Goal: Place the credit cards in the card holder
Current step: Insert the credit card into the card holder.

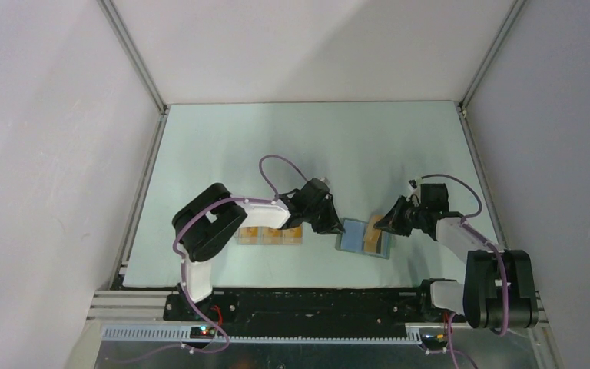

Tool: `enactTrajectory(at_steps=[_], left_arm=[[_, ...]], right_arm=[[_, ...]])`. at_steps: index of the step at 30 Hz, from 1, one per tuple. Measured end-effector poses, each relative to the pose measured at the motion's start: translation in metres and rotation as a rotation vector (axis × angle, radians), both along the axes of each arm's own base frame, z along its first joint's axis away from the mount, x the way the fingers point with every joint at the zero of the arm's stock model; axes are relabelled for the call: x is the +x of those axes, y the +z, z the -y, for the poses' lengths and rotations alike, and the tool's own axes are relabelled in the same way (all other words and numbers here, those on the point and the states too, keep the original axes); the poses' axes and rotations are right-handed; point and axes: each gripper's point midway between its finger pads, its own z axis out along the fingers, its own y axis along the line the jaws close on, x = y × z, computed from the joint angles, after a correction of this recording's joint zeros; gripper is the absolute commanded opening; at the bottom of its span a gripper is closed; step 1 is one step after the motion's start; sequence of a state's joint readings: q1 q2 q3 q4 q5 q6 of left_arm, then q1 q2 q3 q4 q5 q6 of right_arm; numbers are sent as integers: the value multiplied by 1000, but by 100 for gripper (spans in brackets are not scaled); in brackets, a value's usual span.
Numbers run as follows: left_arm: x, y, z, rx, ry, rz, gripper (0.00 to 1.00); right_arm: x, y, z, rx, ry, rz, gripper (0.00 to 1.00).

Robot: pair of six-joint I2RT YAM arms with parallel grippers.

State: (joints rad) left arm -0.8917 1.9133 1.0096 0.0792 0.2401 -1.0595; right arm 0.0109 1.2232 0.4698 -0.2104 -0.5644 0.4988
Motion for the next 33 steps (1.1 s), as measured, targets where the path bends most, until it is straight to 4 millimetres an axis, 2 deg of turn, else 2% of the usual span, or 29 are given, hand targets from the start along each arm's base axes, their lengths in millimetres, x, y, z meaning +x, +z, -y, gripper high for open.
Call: enactTrajectory(at_steps=[6, 17, 26, 33], left_arm=[[0, 0, -1, 4, -5, 3, 18], [-1, -1, -1, 8, -9, 5, 18], [0, -1, -1, 8, -8, 5, 20], [-2, -3, -5, 24, 0, -4, 8]], right_arm=[[4, -5, -5, 29, 14, 0, 0], [6, -1, -11, 73, 29, 16, 0], [1, -13, -21, 125, 51, -43, 0], [-10, -13, -33, 136, 86, -80, 0]])
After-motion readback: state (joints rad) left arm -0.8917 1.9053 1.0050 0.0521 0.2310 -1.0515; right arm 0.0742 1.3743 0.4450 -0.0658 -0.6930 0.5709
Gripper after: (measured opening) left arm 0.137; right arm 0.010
